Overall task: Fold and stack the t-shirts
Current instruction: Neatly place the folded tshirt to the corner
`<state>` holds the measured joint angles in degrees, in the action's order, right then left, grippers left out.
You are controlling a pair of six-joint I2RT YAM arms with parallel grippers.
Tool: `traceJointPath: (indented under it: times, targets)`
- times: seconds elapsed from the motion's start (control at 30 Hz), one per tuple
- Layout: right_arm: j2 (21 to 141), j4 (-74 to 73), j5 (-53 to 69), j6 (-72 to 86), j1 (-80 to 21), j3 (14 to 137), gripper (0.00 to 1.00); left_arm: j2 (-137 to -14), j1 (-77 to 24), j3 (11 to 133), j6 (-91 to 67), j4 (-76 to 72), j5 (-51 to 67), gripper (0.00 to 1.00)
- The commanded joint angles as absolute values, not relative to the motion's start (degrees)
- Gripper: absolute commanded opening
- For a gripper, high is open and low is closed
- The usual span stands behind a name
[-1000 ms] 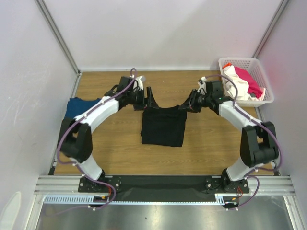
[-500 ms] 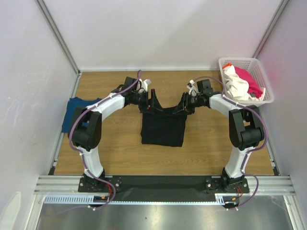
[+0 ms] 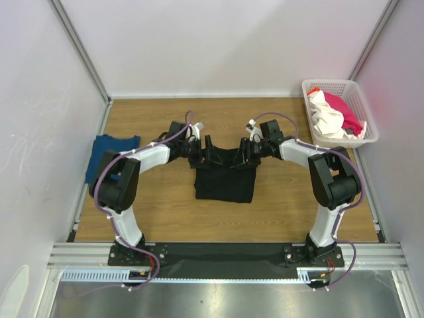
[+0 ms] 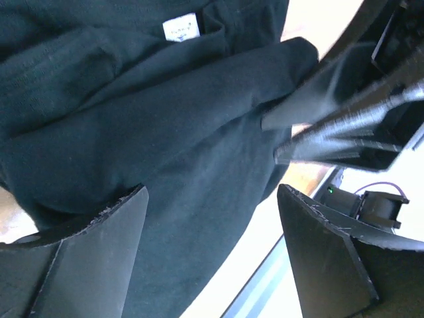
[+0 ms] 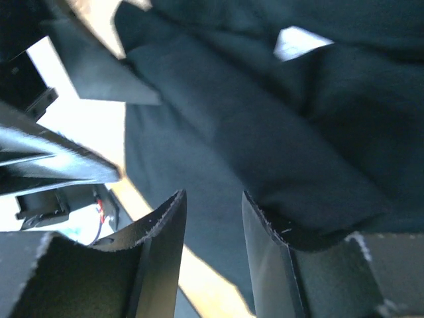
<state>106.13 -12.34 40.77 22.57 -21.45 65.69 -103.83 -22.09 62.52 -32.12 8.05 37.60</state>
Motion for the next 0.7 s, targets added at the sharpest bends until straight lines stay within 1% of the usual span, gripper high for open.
traceJointPath:
  times: [0.0, 0.1, 0.17, 0.37, 0.53, 0.6, 0.67]
  targets:
    - [107.6, -3.4, 37.6, 24.1, -17.7, 64.3, 0.45, -103.9, -21.7, 62.8, -32.8, 0.3, 36.0, 0.86]
    - [107.8, 2.0, 38.0, 25.6, -15.5, 63.3, 0.48, -105.2, -21.5, 64.1, -33.0, -3.8, 36.1, 0.86]
    - [108.7, 3.1, 37.8, 25.4, -14.9, 63.6, 0.48, -106.3, -21.5, 64.3, -33.7, -6.0, 36.3, 0.86]
    - [115.2, 7.3, 38.7, 27.0, -14.6, 66.4, 0.48, -110.1, -21.5, 65.5, -34.2, -9.1, 34.9, 0.86]
    - [116.0, 11.9, 37.7, 30.7, -14.7, 66.9, 0.49, -111.4, -21.3, 67.8, -36.5, -10.6, 34.0, 0.86]
    - [115.2, 11.9, 37.0, 30.9, -14.7, 67.1, 0.49, -110.7, -21.4, 68.1, -36.9, -9.8, 33.0, 0.86]
    - [113.4, 11.3, 33.9, 31.0, -14.3, 67.0, 0.50, -110.1, -21.3, 68.6, -36.9, -6.6, 27.4, 0.87]
